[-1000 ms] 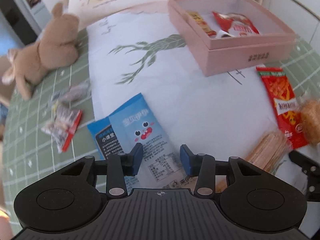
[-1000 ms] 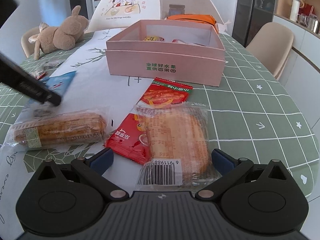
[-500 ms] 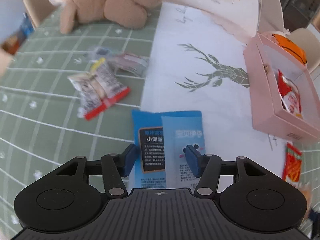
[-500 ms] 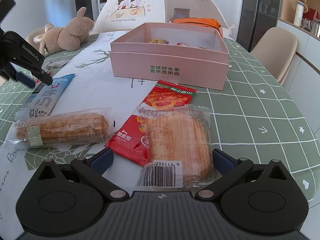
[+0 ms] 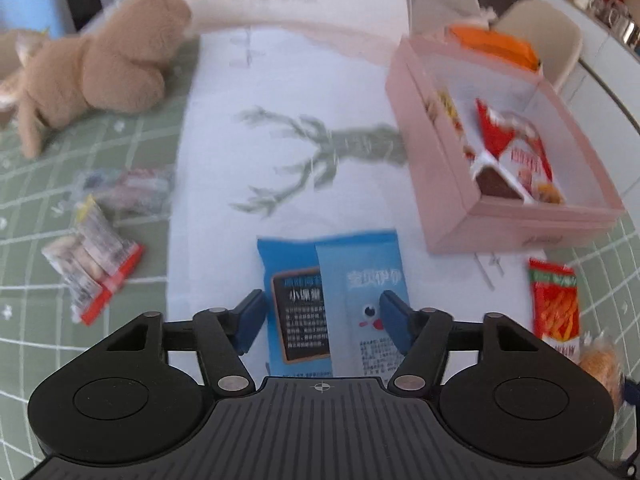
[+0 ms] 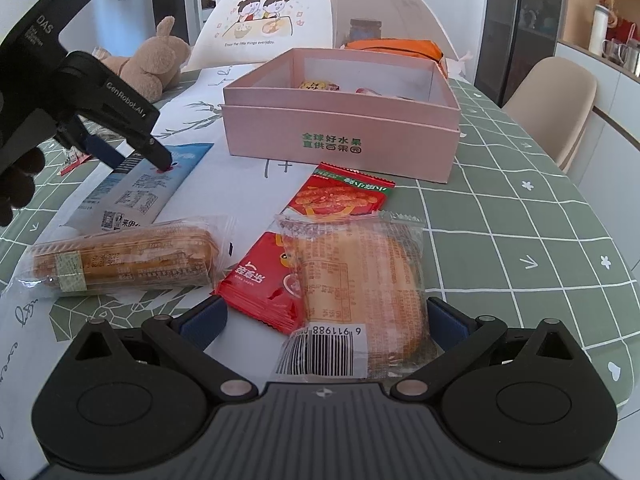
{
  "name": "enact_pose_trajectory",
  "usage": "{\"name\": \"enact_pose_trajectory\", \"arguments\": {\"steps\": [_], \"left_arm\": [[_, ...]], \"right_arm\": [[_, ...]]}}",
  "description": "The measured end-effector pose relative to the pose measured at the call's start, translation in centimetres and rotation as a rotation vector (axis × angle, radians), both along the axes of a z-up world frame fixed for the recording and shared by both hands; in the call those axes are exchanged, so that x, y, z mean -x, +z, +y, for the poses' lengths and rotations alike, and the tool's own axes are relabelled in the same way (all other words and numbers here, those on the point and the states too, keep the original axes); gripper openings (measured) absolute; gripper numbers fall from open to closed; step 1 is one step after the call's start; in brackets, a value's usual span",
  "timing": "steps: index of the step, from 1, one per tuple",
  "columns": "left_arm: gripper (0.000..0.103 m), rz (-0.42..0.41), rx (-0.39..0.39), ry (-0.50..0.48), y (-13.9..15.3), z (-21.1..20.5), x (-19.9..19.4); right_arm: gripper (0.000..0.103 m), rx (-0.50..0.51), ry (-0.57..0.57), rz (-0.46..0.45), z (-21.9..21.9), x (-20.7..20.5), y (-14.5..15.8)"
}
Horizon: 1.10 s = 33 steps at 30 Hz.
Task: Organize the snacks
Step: 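Grasp the blue packet with the left gripper while the right grasps the red spicy-strip bag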
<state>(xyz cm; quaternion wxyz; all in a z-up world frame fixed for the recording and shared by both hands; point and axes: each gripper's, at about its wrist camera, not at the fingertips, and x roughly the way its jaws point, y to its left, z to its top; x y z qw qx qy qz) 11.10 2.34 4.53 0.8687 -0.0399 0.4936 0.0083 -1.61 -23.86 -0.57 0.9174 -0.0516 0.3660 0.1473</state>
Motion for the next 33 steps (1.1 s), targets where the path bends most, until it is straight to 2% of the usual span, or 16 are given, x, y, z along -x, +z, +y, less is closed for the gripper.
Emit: {"name": "enact_pose_trajectory", "arguments": {"steps": [3, 7, 8, 12, 13, 15, 17, 19, 22, 27, 30, 32, 33], "left_arm": [[0.064, -0.043, -0.002, -0.017, 1.1, -0.6, 0.8], [0.065, 0.028, -0.082, -0.102, -0.6, -2.7, 0.2], [0.068, 0.035, -0.09, -0.118, -1.0, -3.1, 0.1], [0.09, 0.039, -0.122, -0.19, -1.7, -4.8, 0.0], [0.09, 0.037, -0.123, -0.193, -1.7, -4.8, 0.0], [0.087, 0.018, -0.108, -0.167, -1.4, -4.2, 0.2], [0.083, 0.005, -0.126, -0.12, -1.3, -3.5, 0.0], [0.086, 0.024, -0.146, -0.074, -1.6, -2.5, -0.6], [0.09, 0.048, -0.111, -0.043, -2.0, -1.4, -1.4], [0.098, 0.052, -0.083, -0.018, -2.6, -1.0, -2.1], [0.098, 0.06, -0.075, -0.023, -2.6, -1.0, -2.1], [0.097, 0.071, -0.07, -0.062, -2.5, -0.9, -1.8], [0.094, 0.072, -0.068, -0.08, -2.4, -0.8, -1.4]], "right_arm": [[0.103, -0.001, -0.001, -0.003, 0.0, 0.0, 0.0], [0.103, -0.003, -0.009, -0.011, 0.0, 0.2, -0.1], [0.103, -0.003, -0.01, -0.009, 0.1, 0.1, -0.1], [0.103, -0.002, -0.01, -0.007, 0.0, 0.1, 0.0], [0.103, -0.002, -0.009, -0.008, 0.0, 0.1, 0.0], [0.103, -0.002, -0.009, -0.008, 0.1, 0.1, 0.0], [0.103, -0.003, -0.009, -0.01, 0.1, 0.1, 0.0], [0.103, -0.005, -0.009, -0.014, 0.0, 0.1, 0.0], [0.103, -0.008, -0.008, -0.015, 0.0, 0.2, 0.0], [0.103, -0.008, 0.016, -0.01, -0.2, 0.3, 0.0], [0.103, 0.0, 0.038, 0.018, -0.3, -0.1, 0.3], [0.103, -0.007, 0.054, 0.059, -0.6, -0.6, 0.7], [0.098, -0.018, 0.059, 0.086, -0.8, -0.9, 1.1]]}}
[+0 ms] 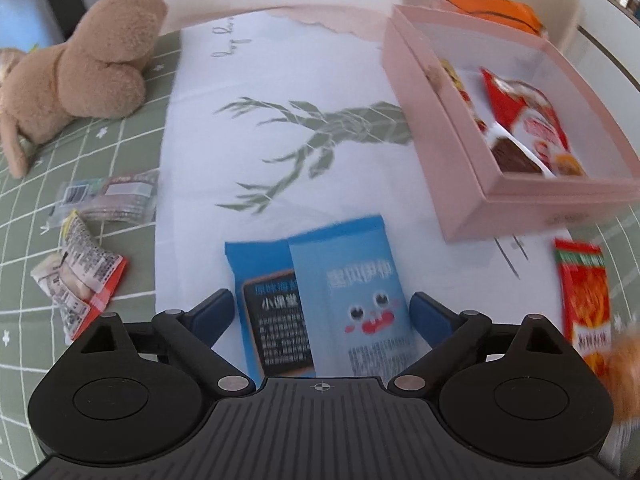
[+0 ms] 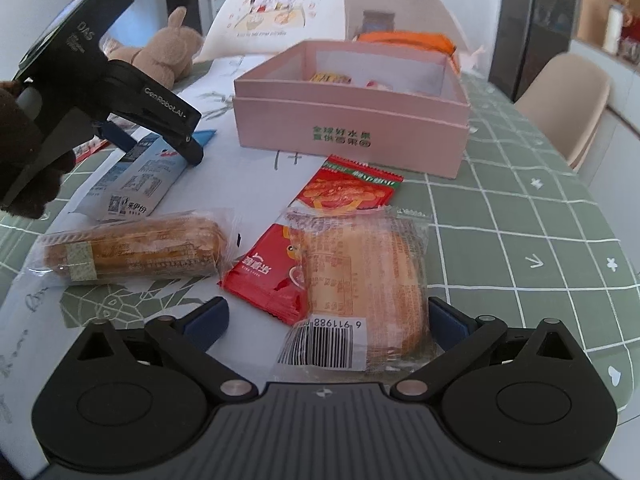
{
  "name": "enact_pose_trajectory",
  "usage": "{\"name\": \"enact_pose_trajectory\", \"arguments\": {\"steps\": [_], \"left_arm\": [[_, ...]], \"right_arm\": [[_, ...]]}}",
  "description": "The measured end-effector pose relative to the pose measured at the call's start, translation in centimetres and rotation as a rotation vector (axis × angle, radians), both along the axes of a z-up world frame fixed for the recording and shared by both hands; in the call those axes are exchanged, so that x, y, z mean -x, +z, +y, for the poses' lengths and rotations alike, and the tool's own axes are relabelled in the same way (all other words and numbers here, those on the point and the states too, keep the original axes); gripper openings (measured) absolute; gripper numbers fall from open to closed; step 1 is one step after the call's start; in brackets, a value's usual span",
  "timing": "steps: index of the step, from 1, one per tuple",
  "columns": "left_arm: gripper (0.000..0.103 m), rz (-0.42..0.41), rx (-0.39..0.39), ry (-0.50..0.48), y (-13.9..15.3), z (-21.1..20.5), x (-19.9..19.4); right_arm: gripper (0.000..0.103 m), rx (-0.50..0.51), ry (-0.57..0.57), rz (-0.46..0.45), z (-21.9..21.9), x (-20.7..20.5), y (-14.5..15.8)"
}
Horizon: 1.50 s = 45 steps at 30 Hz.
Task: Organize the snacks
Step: 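Grasp the blue packet with the left gripper while the right grasps the red spicy-strip bag, then carry the blue packet and red bag into the pink box and open both grippers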
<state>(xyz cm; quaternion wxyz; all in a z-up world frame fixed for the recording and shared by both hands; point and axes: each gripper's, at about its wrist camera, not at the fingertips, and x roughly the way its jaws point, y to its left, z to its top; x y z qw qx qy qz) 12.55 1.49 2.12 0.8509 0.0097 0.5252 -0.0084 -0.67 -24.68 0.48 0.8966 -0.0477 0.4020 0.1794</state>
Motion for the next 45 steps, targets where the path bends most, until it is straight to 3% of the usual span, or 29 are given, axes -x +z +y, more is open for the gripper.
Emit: {"name": "enact_pose_trajectory", "arguments": {"steps": [1, 6, 10, 15, 17, 18, 21, 27, 33, 39, 42, 45], "left_arm": [[0.09, -0.007, 0.002, -0.008, 0.2, 0.1, 0.6], [0.088, -0.022, 0.131, -0.015, 1.0, 0.9, 4.5], [0.088, -0.042, 0.172, -0.028, 2.1, 1.4, 7.8], [0.088, -0.099, 0.193, -0.035, 3.4, 2.3, 10.1], [0.088, -0.106, 0.221, -0.033, 3.8, 2.8, 10.6], [0.087, -0.11, 0.232, -0.036, 3.9, 3.1, 10.9], [0.088, -0.124, 0.251, -0.051, 4.4, 3.5, 11.8], [0.087, -0.176, 0.298, -0.087, 7.0, 3.6, 12.5], [0.085, -0.369, 0.339, -0.169, 14.5, 2.8, 10.2], [0.085, -0.54, 0.337, -0.306, 23.4, 0.1, 4.7], [0.085, -0.496, 0.333, -0.383, 25.7, -1.9, 0.6], [0.086, -0.362, 0.348, -0.415, 24.2, -3.8, -4.7]], "right_arm": [[0.092, -0.017, -0.003, 0.023, -0.4, -0.3, 0.4], [0.092, -0.079, -0.091, 0.016, -2.3, -1.6, 3.6], [0.092, -0.031, -0.099, 0.024, -1.1, -3.4, 4.5], [0.09, 0.02, -0.098, 0.114, 2.4, -8.2, 3.9], [0.082, 0.047, -0.113, 0.165, 3.6, -9.7, 2.9], [0.07, 0.059, -0.11, 0.195, 4.2, -10.3, 2.3], [0.05, 0.117, -0.078, 0.181, 5.7, -9.9, 2.3], [0.043, 0.057, -0.037, 0.096, 5.2, -6.4, 6.6], [0.041, -0.083, -0.053, -0.114, 2.3, -4.5, 15.4], [0.041, -0.138, -0.049, -0.345, 0.7, -6.6, 24.7], [0.041, -0.116, -0.048, -0.374, 0.4, -8.9, 27.2], [0.042, -0.107, -0.064, -0.299, 0.0, -12.5, 27.2]]}}
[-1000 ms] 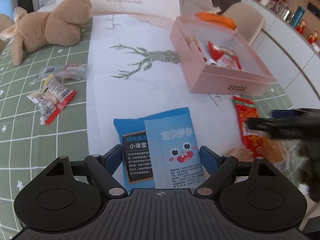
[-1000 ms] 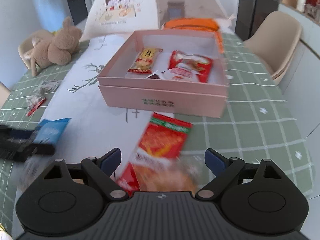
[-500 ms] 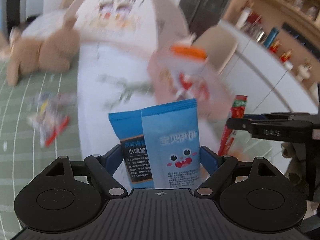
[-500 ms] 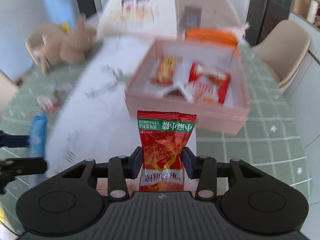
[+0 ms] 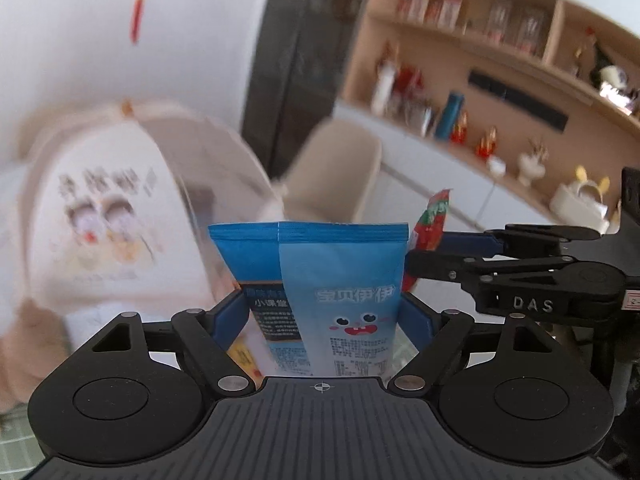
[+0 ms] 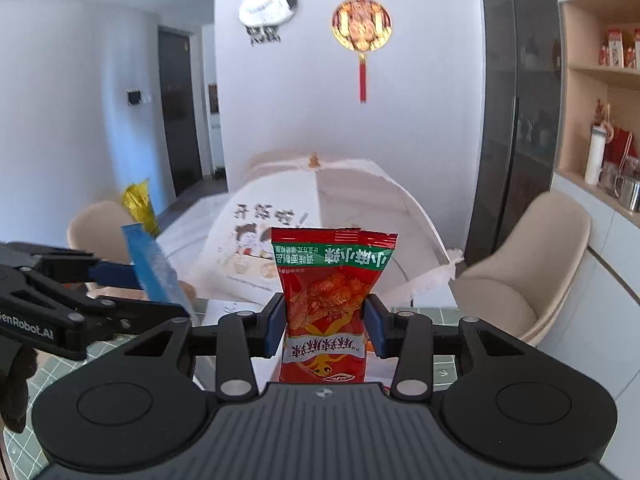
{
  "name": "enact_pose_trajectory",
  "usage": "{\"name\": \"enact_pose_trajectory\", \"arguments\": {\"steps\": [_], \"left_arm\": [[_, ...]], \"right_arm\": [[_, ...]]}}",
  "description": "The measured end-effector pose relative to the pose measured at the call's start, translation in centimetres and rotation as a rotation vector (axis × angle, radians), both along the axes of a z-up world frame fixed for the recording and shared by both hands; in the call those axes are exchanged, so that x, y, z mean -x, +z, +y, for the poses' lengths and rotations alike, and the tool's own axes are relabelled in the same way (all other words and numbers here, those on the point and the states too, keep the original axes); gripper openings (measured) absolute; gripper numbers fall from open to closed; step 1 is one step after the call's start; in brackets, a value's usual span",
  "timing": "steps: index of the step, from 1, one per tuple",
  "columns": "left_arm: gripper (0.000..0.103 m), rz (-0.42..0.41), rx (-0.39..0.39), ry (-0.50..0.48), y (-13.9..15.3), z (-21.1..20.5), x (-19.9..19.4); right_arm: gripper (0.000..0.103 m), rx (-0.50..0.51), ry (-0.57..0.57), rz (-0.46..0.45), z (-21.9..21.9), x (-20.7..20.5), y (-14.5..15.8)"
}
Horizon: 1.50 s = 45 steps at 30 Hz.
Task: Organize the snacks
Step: 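Carry the blue packet and red bag into the pink box and open both grippers, then move the left gripper to the yellow-white packet while the right moves to the clear cookie packet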
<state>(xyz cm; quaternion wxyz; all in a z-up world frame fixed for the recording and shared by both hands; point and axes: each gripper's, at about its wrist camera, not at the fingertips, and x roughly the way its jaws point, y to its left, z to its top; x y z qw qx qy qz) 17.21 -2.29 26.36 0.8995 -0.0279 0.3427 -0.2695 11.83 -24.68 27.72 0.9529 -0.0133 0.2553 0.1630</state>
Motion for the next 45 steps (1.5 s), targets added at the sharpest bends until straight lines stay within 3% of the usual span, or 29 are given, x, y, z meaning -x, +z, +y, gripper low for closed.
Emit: {"name": "enact_pose_trajectory", "arguments": {"steps": [2, 4, 5, 7, 9, 14, 18, 20, 23, 26, 29, 33, 36, 41, 45], "left_arm": [[0.087, 0.137, 0.006, 0.005, -4.2, -1.0, -4.2], [0.084, 0.312, -0.01, 0.059, -11.1, -1.9, -8.2], [0.083, 0.361, -0.03, 0.087, -13.9, -2.3, -9.3], [0.078, 0.372, -0.051, 0.107, -17.8, -3.1, -9.5], [0.075, 0.397, -0.036, 0.081, -19.3, -3.6, -8.7], [0.074, 0.297, 0.012, 0.077, -17.0, -1.5, -6.0], [0.074, 0.269, 0.017, 0.158, -16.1, 3.0, -3.5], [0.074, 0.262, -0.007, 0.252, -16.1, 6.2, -1.8], [0.074, 0.255, -0.049, 0.47, -16.8, 11.8, 0.1], [0.074, 0.332, -0.041, 0.721, -18.4, 18.0, 1.2], [0.074, 0.405, -0.02, 0.861, -20.2, 22.2, 1.8], [0.074, 0.436, -0.026, 0.875, -22.3, 23.2, 2.2], [0.073, 0.39, -0.107, 0.795, -22.6, 22.0, 2.6], [0.06, 0.331, -0.143, 0.659, -22.6, 21.2, 5.5], [0.051, 0.315, -0.186, 0.597, -22.2, 21.3, 9.6]], "right_arm": [[0.051, -0.01, 0.013, 0.109, -0.6, -3.1, -1.8], [0.057, -0.04, -0.004, 0.193, -1.6, -5.6, -5.0], [0.057, -0.036, -0.037, 0.225, -2.1, -6.5, -6.8], [0.057, -0.012, -0.089, 0.285, -3.1, -7.4, -10.1], [0.057, -0.002, -0.102, 0.316, -4.2, -7.1, -12.2], [0.059, 0.022, -0.127, 0.347, -6.5, -5.0, -15.4], [0.062, 0.043, -0.133, 0.35, -6.6, -2.6, -17.2], [0.064, 0.059, -0.13, 0.347, -5.8, -1.3, -17.2], [0.065, 0.081, -0.119, 0.359, -4.4, 0.8, -18.2], [0.065, 0.107, -0.104, 0.367, -2.3, 2.7, -18.9], [0.066, 0.116, -0.087, 0.384, -0.3, 4.2, -19.4], [0.066, 0.145, -0.055, 0.388, 2.6, 6.2, -19.6], [0.066, 0.192, -0.03, 0.368, 4.4, 7.1, -19.2], [0.071, 0.196, 0.047, 0.327, 7.8, 6.5, -17.0], [0.072, 0.22, 0.156, 0.306, 13.0, 4.8, -16.1]]}}
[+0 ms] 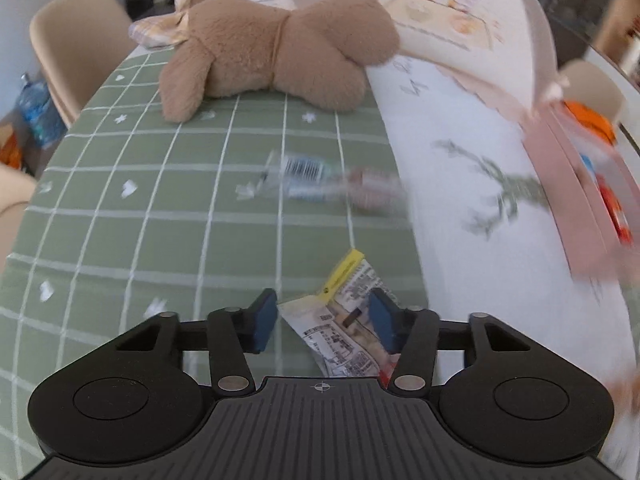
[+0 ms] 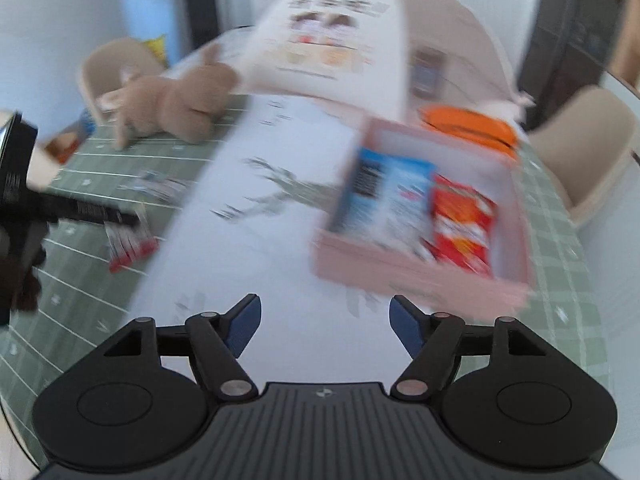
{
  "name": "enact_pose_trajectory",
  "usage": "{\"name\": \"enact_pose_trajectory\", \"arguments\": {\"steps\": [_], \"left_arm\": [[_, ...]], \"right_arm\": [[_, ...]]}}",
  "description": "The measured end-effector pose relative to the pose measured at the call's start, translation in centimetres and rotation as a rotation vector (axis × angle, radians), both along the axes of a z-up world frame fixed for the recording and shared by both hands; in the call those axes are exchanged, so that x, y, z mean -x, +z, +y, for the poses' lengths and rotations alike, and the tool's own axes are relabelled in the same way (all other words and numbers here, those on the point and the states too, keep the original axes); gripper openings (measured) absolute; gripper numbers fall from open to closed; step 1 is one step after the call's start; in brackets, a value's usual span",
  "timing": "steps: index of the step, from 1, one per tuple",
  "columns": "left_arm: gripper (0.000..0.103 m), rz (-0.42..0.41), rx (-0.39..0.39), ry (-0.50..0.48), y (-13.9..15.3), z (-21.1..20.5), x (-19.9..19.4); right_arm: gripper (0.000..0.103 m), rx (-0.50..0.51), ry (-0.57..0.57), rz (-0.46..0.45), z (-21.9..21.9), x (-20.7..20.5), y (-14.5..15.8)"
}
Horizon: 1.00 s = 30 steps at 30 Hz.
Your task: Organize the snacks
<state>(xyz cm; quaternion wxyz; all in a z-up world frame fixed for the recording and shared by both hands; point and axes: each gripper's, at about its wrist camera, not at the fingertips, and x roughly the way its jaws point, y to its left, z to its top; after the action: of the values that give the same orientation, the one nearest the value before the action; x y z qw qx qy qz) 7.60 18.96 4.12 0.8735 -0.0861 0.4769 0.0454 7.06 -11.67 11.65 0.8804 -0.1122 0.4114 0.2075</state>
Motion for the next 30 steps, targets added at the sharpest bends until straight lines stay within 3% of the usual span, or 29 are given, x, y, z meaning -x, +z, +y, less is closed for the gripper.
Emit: {"name": "enact_pose_trajectory", "arguments": {"steps": [4, 9, 15, 18, 20, 21, 25, 30], "left_arm": [[0.048, 0.007, -0.011, 0.013, 0.2, 2.0, 3.8], [0.049, 0.027, 0.095, 0.08, 0.2, 5.5, 6.2], [0.047, 0.046, 0.098, 0.081, 0.5, 6.0, 6.6], [0.047, 0.046, 0.13, 0.071, 0.7, 6.0, 6.7], [0.047, 0.043, 0.146, 0.065, 0.7, 5.9, 6.5], [0.047, 0.042, 0.149, 0.063, 0.7, 5.9, 6.4], [0.047, 0.025, 0.177, 0.054, 0.8, 5.7, 6.1], [0.047, 0.002, 0.208, 0.068, 0.7, 5.2, 5.8]], "right_arm": [[0.072, 0.064, 0.168, -0.007, 7.5, -2.1, -0.8], [0.072, 0.128, 0.356, 0.002, 17.9, -6.0, -3.8], [0.072, 0.043, 0.229, 0.15, 23.8, -12.3, -7.4], [0.07, 0.031, 0.199, 0.169, 24.2, -13.1, -8.1], [0.051, 0.089, 0.234, 0.147, 24.6, -12.1, -7.9], [0.036, 0.106, 0.261, 0.148, 24.5, -11.3, -7.6], [0.036, 0.111, 0.276, 0.181, 21.4, -8.2, -6.8], [0.036, 0.093, 0.201, 0.179, 13.7, -3.6, -5.0]]}}
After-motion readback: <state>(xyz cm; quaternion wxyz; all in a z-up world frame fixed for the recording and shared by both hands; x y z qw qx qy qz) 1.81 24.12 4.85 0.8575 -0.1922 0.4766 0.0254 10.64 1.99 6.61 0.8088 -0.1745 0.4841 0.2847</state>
